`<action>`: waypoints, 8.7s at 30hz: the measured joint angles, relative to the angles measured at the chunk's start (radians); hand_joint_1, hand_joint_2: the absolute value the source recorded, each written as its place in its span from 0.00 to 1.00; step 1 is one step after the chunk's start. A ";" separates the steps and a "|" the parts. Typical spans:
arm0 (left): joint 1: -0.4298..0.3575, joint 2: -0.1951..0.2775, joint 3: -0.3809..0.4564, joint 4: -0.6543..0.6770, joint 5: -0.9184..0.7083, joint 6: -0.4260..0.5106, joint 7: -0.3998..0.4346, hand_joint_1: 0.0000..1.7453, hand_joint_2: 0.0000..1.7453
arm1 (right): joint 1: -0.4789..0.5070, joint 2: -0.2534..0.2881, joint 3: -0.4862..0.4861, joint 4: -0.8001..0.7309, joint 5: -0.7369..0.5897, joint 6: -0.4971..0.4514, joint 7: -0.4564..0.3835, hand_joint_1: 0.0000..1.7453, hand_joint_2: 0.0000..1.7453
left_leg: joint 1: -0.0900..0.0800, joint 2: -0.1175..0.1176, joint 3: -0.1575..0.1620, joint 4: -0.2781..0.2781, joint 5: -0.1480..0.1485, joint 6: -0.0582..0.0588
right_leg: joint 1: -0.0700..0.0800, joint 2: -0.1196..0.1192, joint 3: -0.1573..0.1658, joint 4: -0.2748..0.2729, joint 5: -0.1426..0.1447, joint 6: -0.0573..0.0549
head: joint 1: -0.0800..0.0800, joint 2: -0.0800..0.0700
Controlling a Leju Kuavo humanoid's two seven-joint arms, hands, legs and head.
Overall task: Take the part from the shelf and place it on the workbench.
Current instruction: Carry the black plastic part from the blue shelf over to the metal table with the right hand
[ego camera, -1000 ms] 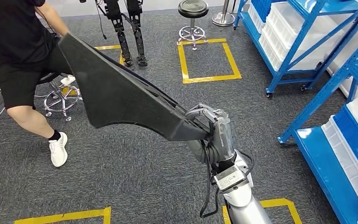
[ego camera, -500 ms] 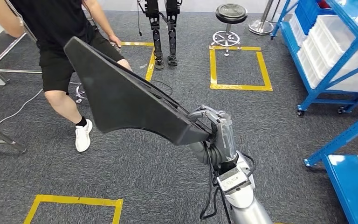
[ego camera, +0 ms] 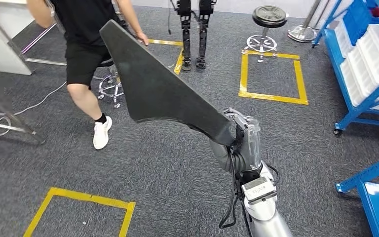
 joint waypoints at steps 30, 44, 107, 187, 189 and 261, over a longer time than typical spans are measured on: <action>-0.007 -0.007 0.010 0.000 0.002 0.001 -0.006 0.00 1.00 | 0.004 0.005 -0.007 -0.009 0.000 0.001 -0.006 1.00 1.00 | 0.006 0.003 -0.012 0.002 0.019 -0.015 | -0.008 0.003 0.017 -0.007 -0.008 0.005 | -0.002 0.000; -0.019 -0.009 0.010 0.000 0.002 0.000 -0.008 0.00 1.00 | 0.006 0.003 -0.004 -0.008 0.001 0.002 -0.001 1.00 1.00 | 0.018 -0.164 0.013 -0.027 0.026 0.003 | -0.035 0.140 -0.047 0.077 -0.017 0.062 | 0.009 0.000; -0.020 -0.013 0.037 0.000 -0.013 -0.006 0.004 0.00 1.00 | 0.012 -0.003 -0.008 0.001 0.007 0.005 0.005 1.00 1.00 | 0.011 -0.176 0.011 -0.028 0.024 -0.008 | -0.029 0.137 -0.012 -0.004 0.020 0.046 | 0.004 0.000; -0.008 0.000 0.054 0.000 -0.069 -0.024 0.032 0.00 1.00 | 0.005 0.015 -0.022 0.022 -0.014 0.004 0.037 1.00 1.00 | 0.019 -0.101 0.027 -0.042 0.020 -0.028 | -0.017 0.102 -0.016 -0.018 0.037 0.029 | 0.003 0.000; -0.008 0.000 0.054 0.000 -0.069 -0.017 0.032 0.00 1.00 | 0.002 0.015 -0.022 0.025 -0.013 0.005 0.037 1.00 1.00 | 0.017 -0.101 0.026 -0.041 0.020 -0.028 | -0.017 0.101 -0.016 -0.018 0.037 0.029 | 0.003 0.000; -0.019 -0.006 0.059 0.000 -0.079 0.024 0.037 0.00 1.00 | -0.023 0.029 -0.021 0.069 -0.024 0.016 0.037 1.00 1.00 | -0.003 -0.101 0.021 -0.025 0.010 -0.012 | -0.020 0.165 -0.027 -0.021 0.050 0.036 | 0.004 0.000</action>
